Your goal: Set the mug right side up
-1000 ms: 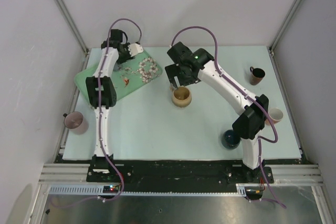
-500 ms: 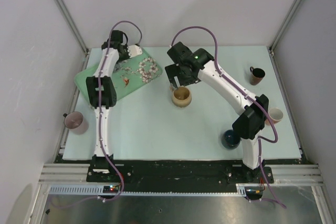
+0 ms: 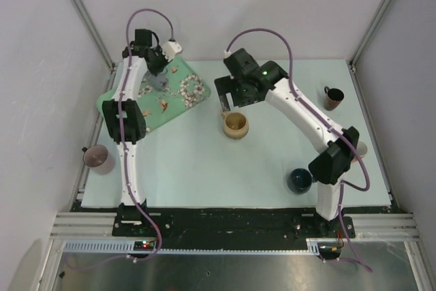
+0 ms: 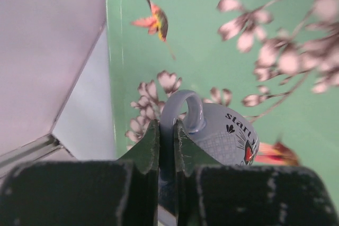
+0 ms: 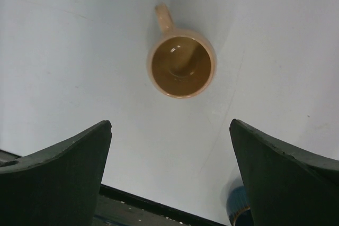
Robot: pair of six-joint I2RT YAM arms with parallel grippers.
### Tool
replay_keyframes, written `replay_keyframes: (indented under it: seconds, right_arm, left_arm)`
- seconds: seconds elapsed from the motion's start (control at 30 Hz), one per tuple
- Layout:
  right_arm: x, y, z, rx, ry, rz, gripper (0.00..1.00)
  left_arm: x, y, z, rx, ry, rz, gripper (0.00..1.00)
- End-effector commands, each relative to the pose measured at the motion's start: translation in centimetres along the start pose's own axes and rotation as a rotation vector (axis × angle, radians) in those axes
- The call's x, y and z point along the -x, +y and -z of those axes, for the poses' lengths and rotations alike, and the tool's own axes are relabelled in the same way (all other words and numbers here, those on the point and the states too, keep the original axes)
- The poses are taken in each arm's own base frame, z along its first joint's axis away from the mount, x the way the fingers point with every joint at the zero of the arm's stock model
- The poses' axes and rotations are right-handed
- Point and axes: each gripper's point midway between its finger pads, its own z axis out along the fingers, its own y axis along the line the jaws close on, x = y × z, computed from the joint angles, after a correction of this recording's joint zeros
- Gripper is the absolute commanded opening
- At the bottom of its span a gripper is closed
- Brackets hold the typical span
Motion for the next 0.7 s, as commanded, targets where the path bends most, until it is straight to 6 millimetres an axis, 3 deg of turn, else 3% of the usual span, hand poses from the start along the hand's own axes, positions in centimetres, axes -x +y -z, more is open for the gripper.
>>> replay_keyframes:
  seconds: [0.0,0.2,0.33,0.47,0.57,0.67]
  right_arm:
    - [3.9,0.7,4.0,0.177,-0.177,-0.103,1.00]
    - [6.0,1.9,5.1,0.343,-0.258,-0.172,0.99]
    - [7.9,4.0,5.9,0.484,-0.306,-0.207,0.99]
    - [11.2,7.2,7.7,0.684,-0.397,-0.238,0.99]
    - [14.2,9.4,9.8,0.844,-0.492,-0.267,0.99]
    - [15.9,9.9,9.6,0.908,-0.510,-0.320,0.98]
  left_arm:
    - [9.5,1.2,11.3,0.011,-0.328,0.191,0.00]
    - [12.5,-0.7,16.3,-0.110,-0.473,0.379,0.00]
    - [14.9,-1.8,19.8,-0.169,-0.548,0.466,0.00]
    - [18.3,-4.2,23.4,-0.249,-0.619,0.511,0.00]
    - [19.7,-5.2,25.9,-0.286,-0.660,0.529,0.00]
    - [20.4,-6.0,27.7,-0.315,-0.687,0.538,0.00]
